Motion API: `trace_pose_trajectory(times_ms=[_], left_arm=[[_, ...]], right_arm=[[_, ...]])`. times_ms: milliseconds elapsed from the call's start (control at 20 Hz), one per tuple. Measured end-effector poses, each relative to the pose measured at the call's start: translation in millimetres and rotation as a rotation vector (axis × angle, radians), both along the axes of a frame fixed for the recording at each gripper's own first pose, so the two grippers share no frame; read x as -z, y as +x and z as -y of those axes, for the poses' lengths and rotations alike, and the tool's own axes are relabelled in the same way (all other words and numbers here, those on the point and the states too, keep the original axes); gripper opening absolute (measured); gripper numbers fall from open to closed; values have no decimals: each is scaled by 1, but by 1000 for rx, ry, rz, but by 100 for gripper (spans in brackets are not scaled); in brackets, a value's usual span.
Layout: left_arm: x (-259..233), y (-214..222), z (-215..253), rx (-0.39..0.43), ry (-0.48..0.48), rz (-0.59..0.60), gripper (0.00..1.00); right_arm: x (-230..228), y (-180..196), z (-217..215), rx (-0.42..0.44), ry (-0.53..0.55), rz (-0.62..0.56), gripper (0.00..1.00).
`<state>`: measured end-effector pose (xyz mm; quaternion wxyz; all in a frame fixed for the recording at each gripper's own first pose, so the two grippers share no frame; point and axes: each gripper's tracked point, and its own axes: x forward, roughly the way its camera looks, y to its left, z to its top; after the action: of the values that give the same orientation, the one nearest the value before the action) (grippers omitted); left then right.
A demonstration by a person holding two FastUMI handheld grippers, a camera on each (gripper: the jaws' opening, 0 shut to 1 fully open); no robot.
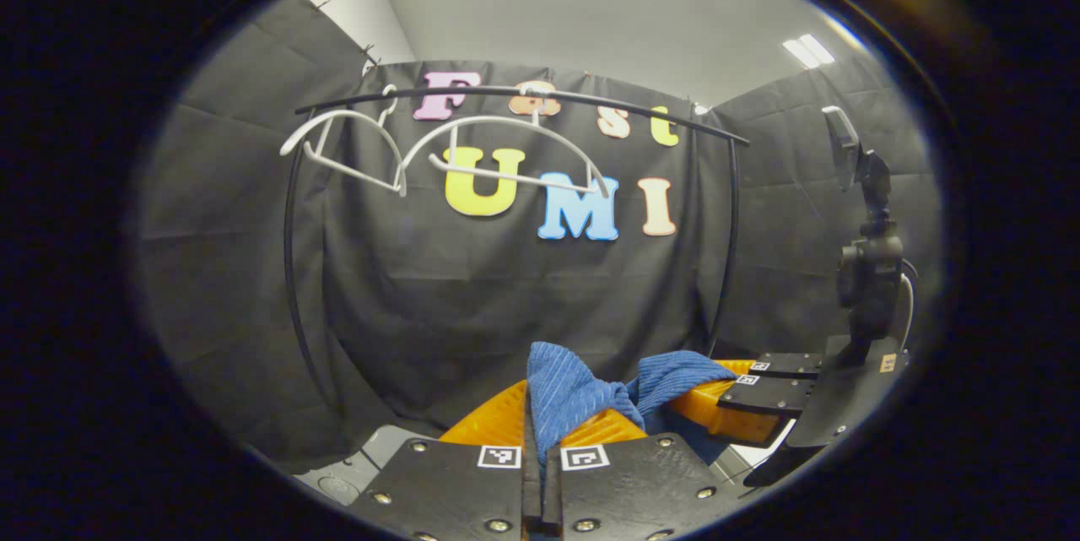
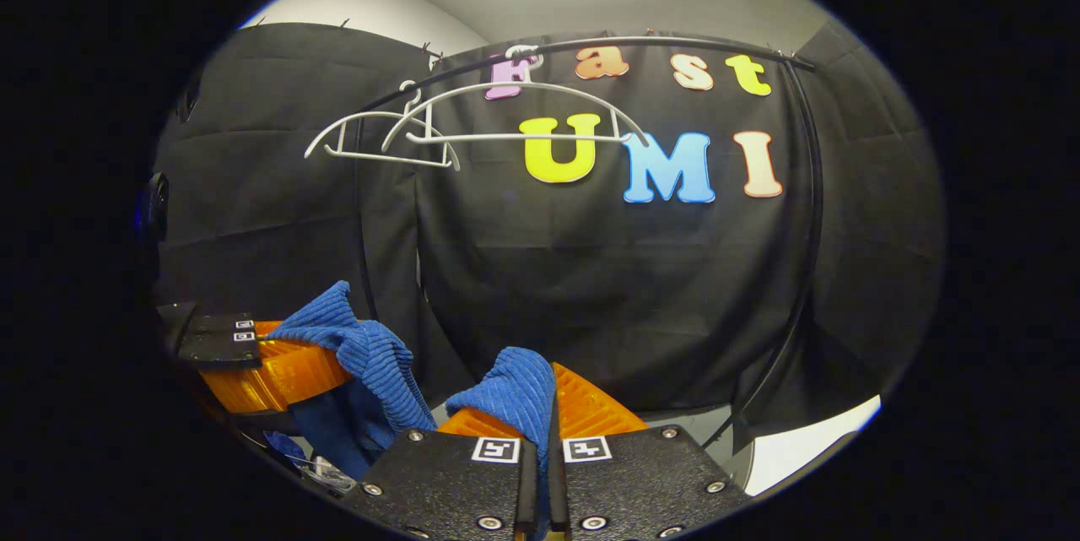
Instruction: Grasp the clothes on the hanger with both hands and then place them into the laundry hamper below.
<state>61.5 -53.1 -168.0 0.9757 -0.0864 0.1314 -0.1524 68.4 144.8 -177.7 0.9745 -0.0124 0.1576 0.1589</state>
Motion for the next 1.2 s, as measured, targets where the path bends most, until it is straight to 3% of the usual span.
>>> trace_pose_trajectory(times_ms=[700, 1200], left_arm=[[185, -30, -6, -36, 128, -347, 2], [286, -100, -16, -12, 220, -573, 4]], right_arm=[[154, -28, 21, -13, -199, -265, 5], [231, -76, 26, -44, -308, -422, 12]])
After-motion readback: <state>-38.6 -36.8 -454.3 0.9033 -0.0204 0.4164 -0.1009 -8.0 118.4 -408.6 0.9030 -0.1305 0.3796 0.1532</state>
